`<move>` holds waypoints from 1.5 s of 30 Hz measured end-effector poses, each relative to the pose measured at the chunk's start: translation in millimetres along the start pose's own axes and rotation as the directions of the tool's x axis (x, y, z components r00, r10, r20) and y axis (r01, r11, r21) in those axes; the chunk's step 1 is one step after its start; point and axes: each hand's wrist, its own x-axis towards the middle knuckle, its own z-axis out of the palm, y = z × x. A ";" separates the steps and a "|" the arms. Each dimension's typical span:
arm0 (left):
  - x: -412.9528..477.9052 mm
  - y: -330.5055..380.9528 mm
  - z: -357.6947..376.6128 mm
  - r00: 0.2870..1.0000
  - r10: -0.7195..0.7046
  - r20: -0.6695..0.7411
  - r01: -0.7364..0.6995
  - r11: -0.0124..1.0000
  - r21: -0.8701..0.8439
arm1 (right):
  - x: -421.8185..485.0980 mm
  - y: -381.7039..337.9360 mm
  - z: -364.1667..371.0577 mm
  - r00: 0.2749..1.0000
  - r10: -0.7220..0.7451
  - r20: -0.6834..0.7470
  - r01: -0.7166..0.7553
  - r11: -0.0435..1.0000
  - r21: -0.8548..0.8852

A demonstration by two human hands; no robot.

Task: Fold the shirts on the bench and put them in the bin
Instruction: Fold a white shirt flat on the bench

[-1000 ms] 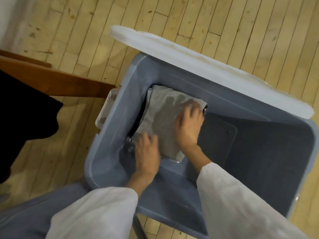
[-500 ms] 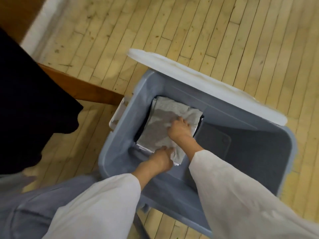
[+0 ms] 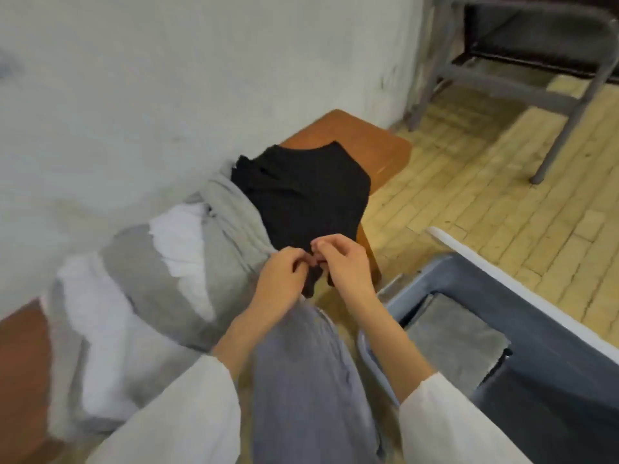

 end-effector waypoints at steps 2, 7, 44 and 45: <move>-21.1 -27.3 -59.3 0.965 -0.020 -0.260 0.029 0.999 0.030 | -15.4 -26.9 47.7 0.984 -0.016 0.175 0.033 0.995 -0.094; -92.4 -119.9 -160.3 0.847 -0.129 -0.515 0.219 0.969 0.117 | -55.4 -51.6 162.3 0.856 0.080 0.510 0.095 0.947 -0.307; -186.3 -201.9 -263.6 0.801 -0.592 0.084 0.185 0.111 -0.977 | -152.3 -30.1 321.7 0.816 0.243 0.525 -0.020 0.919 -0.393; -191.9 -193.2 -266.2 0.832 -0.541 0.121 0.215 0.114 -0.970 | -167.7 -34.7 338.5 0.774 0.268 0.573 -0.175 0.961 -0.213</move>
